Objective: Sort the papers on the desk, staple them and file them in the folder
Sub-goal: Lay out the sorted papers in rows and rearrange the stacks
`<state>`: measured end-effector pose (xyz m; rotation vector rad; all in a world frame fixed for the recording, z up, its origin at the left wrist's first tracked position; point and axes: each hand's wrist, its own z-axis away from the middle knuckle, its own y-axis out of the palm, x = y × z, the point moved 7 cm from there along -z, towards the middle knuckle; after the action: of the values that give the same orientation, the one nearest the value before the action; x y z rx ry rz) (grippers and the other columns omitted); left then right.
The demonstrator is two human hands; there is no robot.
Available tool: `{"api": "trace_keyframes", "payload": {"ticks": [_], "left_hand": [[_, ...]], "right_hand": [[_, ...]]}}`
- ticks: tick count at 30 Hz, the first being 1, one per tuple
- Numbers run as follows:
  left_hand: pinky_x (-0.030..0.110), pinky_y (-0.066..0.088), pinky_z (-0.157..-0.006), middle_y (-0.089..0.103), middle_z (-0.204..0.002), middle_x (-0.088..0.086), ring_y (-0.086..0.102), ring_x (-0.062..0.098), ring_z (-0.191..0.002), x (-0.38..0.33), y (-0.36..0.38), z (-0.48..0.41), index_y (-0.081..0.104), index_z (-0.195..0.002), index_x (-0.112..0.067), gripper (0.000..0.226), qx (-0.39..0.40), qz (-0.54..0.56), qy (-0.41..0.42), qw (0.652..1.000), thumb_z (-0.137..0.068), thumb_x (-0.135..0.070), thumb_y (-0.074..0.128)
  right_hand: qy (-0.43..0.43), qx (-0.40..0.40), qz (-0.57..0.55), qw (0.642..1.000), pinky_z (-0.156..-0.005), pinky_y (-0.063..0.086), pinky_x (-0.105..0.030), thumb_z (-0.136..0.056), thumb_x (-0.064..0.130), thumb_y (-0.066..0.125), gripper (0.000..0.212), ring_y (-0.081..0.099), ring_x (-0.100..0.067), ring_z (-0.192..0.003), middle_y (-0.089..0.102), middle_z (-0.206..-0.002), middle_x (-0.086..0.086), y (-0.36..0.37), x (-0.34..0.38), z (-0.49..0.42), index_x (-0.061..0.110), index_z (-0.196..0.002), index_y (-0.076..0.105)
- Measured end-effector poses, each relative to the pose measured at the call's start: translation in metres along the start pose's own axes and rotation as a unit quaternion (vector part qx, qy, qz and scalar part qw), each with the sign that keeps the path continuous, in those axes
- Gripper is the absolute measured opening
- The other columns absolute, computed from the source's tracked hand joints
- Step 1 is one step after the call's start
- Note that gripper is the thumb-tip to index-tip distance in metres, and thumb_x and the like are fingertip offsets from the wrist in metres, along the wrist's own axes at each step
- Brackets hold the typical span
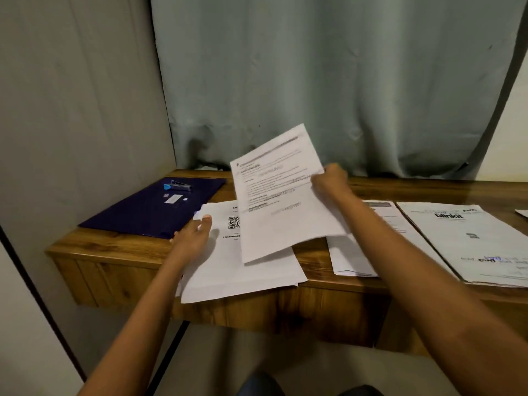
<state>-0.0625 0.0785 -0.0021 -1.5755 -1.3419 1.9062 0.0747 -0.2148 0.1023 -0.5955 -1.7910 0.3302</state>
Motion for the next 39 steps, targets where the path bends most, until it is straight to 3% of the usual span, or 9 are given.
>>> {"api": "trace_keyframes", "payload": {"ticks": [5,10,14,18,24,29,33,36,39], "left_hand": [[0.057,0.037,-0.105,0.034,-0.149,0.016,0.039,0.035,-0.132,-0.019,-0.002,0.003,0.014,-0.146,-0.017,0.054,-0.034,0.025,0.039,0.998,-0.1,-0.04,0.033],[0.051,0.03,-0.11,0.043,-0.145,0.01,0.04,0.031,-0.132,-0.011,0.005,-0.014,0.039,-0.143,-0.017,0.083,-0.01,0.087,-0.048,0.995,-0.087,-0.073,0.014],[0.037,0.034,-0.103,0.044,-0.144,0.013,0.041,0.031,-0.131,-0.029,0.006,-0.011,0.038,-0.141,-0.006,0.058,-0.027,0.086,-0.048,0.995,-0.098,-0.045,0.043],[0.036,0.039,-0.091,0.054,-0.129,0.013,0.051,0.029,-0.117,-0.035,0.006,-0.017,0.044,-0.132,-0.005,0.051,-0.011,0.045,-0.094,0.995,-0.094,-0.037,0.053],[0.046,0.047,-0.094,0.052,-0.127,0.02,0.052,0.036,-0.112,-0.017,0.002,-0.041,0.046,-0.128,-0.001,0.048,-0.018,0.044,-0.163,0.986,-0.085,-0.02,0.058],[0.032,0.047,-0.082,0.055,-0.126,0.016,0.056,0.028,-0.112,-0.026,0.001,-0.041,0.05,-0.125,0.001,0.034,0.0,0.022,-0.133,0.991,-0.095,-0.014,0.049],[0.034,0.049,-0.085,0.059,-0.119,0.012,0.059,0.028,-0.108,-0.024,0.003,-0.035,0.055,-0.118,-0.003,0.027,-0.004,0.141,-0.117,0.983,-0.093,-0.014,0.055],[0.04,0.053,-0.089,0.064,-0.113,0.003,0.062,0.025,-0.104,-0.035,-0.004,-0.036,0.059,-0.111,-0.013,0.019,-0.047,0.27,-0.018,0.961,-0.092,-0.012,0.055],[0.036,0.055,-0.082,0.061,-0.112,-0.001,0.062,0.02,-0.102,-0.065,-0.042,-0.034,0.051,-0.115,-0.014,0.02,-0.13,0.345,0.084,0.926,-0.095,-0.018,0.054]], "right_hand": [[0.047,0.08,0.028,0.995,-0.086,0.052,-0.037,-0.087,0.008,0.053,0.028,0.058,-0.028,-0.099,0.06,-0.113,-0.012,0.067,-0.028,0.037,0.001,-0.114,0.055],[0.061,0.125,0.089,0.986,-0.078,0.044,-0.03,-0.094,0.014,0.052,0.024,0.05,-0.023,-0.101,0.053,-0.116,-0.011,0.095,-0.037,0.056,0.004,-0.115,0.055],[0.065,0.131,0.135,0.98,-0.098,0.044,-0.04,-0.089,0.012,0.055,0.032,0.039,-0.035,-0.12,0.037,-0.133,-0.02,0.112,-0.033,0.06,0.003,-0.12,0.054],[0.074,0.151,0.105,0.98,-0.08,0.052,-0.029,-0.085,0.009,0.055,0.023,0.057,-0.029,-0.101,0.055,-0.115,-0.013,0.118,-0.027,0.06,0.004,-0.107,0.059],[0.087,0.174,0.045,0.98,-0.063,0.047,-0.026,-0.085,0.008,0.052,0.022,0.063,-0.024,-0.088,0.067,-0.107,-0.008,0.11,-0.027,0.056,0.006,-0.104,0.063],[0.116,0.2,0.0,0.973,-0.073,0.047,-0.031,-0.088,0.006,0.051,0.011,0.052,-0.022,-0.084,0.057,-0.092,-0.006,0.107,-0.031,0.055,0.01,-0.097,0.055],[0.158,0.219,-0.081,0.96,-0.077,0.042,-0.033,-0.092,0.003,0.046,0.01,0.049,-0.022,-0.083,0.055,-0.09,-0.007,0.102,-0.033,0.062,0.011,-0.094,0.051],[0.117,0.165,-0.169,0.965,-0.082,0.046,-0.033,-0.093,0.003,0.042,0.026,0.056,-0.025,-0.098,0.06,-0.114,-0.008,0.09,-0.023,0.052,0.01,-0.115,0.054],[0.019,0.068,-0.275,0.959,-0.083,0.055,-0.033,-0.089,0.005,0.047,0.025,0.064,-0.022,-0.095,0.066,-0.108,-0.001,0.064,0.003,0.027,0.012,-0.109,0.059]]}}
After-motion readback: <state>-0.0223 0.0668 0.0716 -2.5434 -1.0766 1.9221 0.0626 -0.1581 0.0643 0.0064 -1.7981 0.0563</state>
